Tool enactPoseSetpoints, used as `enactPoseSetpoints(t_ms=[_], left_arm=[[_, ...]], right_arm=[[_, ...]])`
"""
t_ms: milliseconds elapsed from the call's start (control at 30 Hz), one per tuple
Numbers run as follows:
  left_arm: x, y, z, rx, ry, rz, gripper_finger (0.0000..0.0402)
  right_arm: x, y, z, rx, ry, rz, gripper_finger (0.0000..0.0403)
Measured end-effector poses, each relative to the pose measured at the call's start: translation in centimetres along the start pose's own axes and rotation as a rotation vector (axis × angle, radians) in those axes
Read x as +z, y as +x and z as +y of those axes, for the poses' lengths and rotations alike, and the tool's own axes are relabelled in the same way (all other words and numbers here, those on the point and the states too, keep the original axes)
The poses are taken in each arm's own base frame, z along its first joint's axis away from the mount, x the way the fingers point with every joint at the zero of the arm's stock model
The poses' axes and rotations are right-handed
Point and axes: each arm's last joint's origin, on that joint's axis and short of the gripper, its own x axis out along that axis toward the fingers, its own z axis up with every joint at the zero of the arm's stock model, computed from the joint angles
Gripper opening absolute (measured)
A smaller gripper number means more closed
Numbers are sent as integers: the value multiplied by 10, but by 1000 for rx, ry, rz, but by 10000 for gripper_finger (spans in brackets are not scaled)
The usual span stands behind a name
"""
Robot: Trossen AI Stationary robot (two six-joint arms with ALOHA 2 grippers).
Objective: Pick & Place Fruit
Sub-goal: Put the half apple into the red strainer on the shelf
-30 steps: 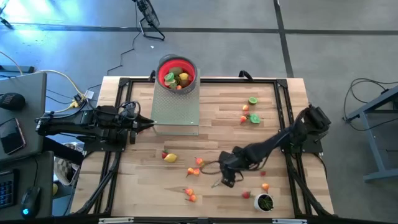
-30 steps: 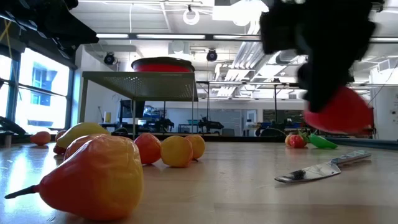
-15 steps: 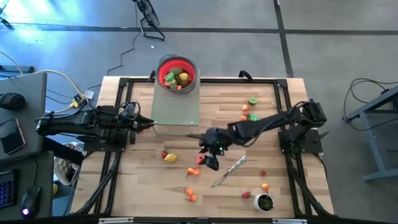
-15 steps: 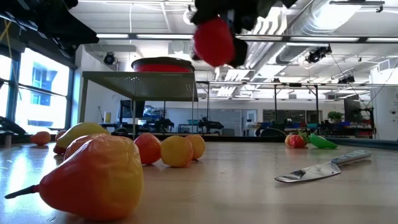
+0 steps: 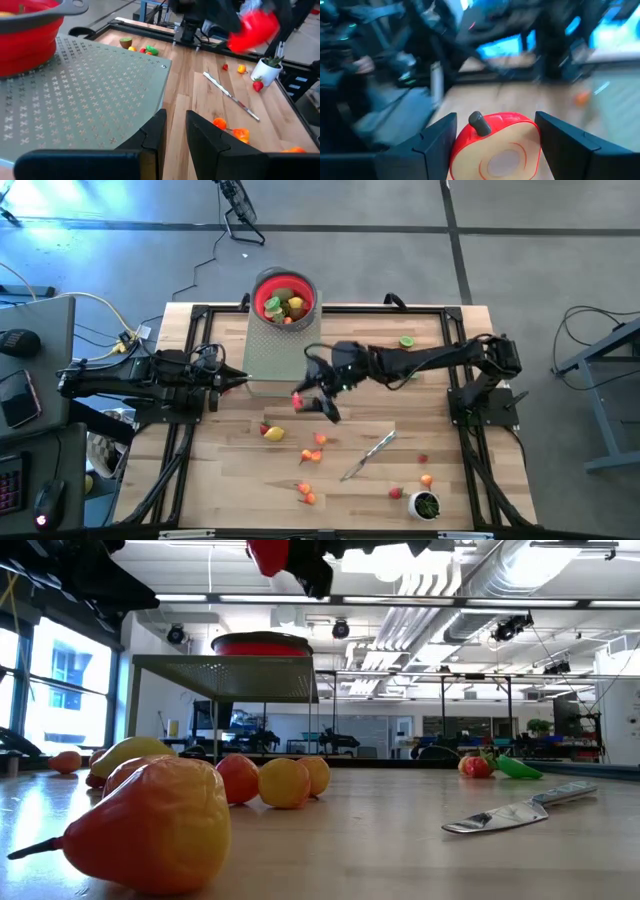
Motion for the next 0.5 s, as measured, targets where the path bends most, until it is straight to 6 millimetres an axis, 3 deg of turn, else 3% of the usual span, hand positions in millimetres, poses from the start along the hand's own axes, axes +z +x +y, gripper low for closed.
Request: enactPoseSetpoints(t_ms=[233, 500], left_arm=[[0, 0, 0, 0, 30, 0, 67], [0, 0, 0, 0, 30, 0, 67]], right_arm=[[32, -14, -21, -211, -243, -121, 251], [44, -30, -52, -336, -332, -190, 251]])
